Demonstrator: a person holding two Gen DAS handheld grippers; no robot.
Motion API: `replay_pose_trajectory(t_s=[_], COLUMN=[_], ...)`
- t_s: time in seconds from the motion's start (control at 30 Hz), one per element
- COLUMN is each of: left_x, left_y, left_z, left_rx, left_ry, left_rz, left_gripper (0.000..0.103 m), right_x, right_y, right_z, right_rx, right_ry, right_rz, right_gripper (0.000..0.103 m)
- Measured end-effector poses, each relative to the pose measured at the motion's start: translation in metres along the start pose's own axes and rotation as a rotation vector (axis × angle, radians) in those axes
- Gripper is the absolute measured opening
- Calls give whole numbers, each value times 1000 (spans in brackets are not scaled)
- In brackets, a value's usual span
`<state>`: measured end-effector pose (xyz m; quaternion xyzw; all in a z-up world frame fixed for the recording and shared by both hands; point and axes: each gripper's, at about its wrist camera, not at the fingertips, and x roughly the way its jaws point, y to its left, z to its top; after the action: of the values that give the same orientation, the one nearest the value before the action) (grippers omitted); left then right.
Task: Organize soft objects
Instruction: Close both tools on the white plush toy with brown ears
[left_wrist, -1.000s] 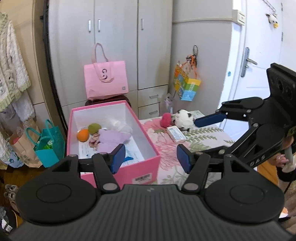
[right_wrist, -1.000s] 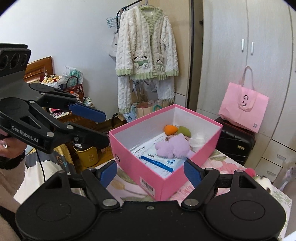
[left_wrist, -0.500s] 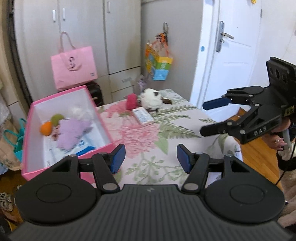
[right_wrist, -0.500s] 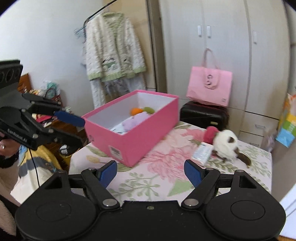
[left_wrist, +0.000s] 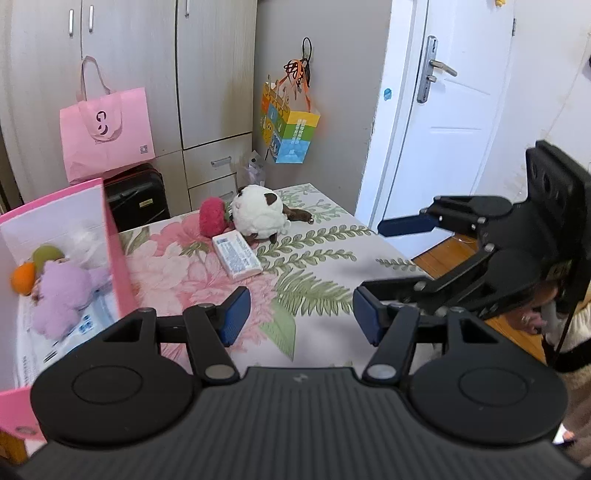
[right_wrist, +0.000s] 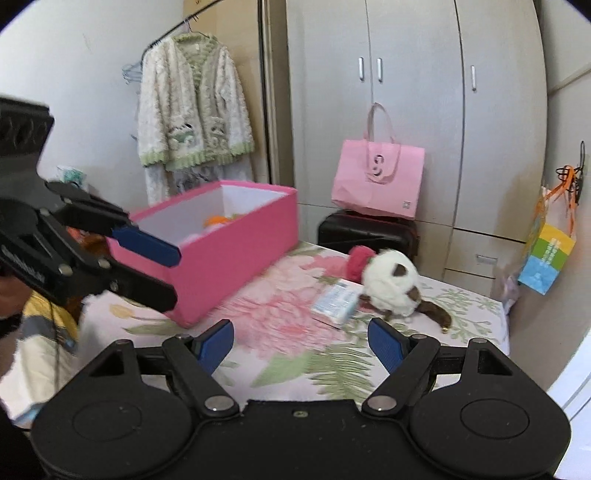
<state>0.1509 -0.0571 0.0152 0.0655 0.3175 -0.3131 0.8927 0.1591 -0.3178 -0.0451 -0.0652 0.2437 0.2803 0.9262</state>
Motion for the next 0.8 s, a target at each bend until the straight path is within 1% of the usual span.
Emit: replay_pose_trajectory(t_s=[0.1, 0.23, 0.37, 0.43, 0.5, 0.67, 0.73, 0.8], left_x=[22, 51, 81, 96, 109, 148, 162, 170], left_y=[0, 3, 12, 17, 20, 33, 37, 39], left_z=[6, 14, 25, 31, 37, 51, 54, 56], left_rx=[-10, -35, -83, -106, -121, -204, -225, -218], left_ry=[-8, -17, -12, -27, -39, -42, -63, -86], left_rz=[-1, 11, 20, 24, 32, 15, 44, 59], left_gripper=[61, 66, 66, 66, 66, 66, 66, 66], right_x=[20, 41, 61, 71, 83, 117, 131, 143], right_y=[-14, -31, -46, -51, -55, -65, -71, -78], right_z=[-8, -13, -9, -7, -4, 7, 10, 13], right_rx=[5, -1, -18, -50, -81, -79, -63, -58], right_ry=[13, 33, 30, 17, 17, 21, 23, 20], right_rz=[-29, -47, -59, -74, -71, -57, -54, -51], right_gripper=[84, 84, 83, 83, 83, 82, 82, 82])
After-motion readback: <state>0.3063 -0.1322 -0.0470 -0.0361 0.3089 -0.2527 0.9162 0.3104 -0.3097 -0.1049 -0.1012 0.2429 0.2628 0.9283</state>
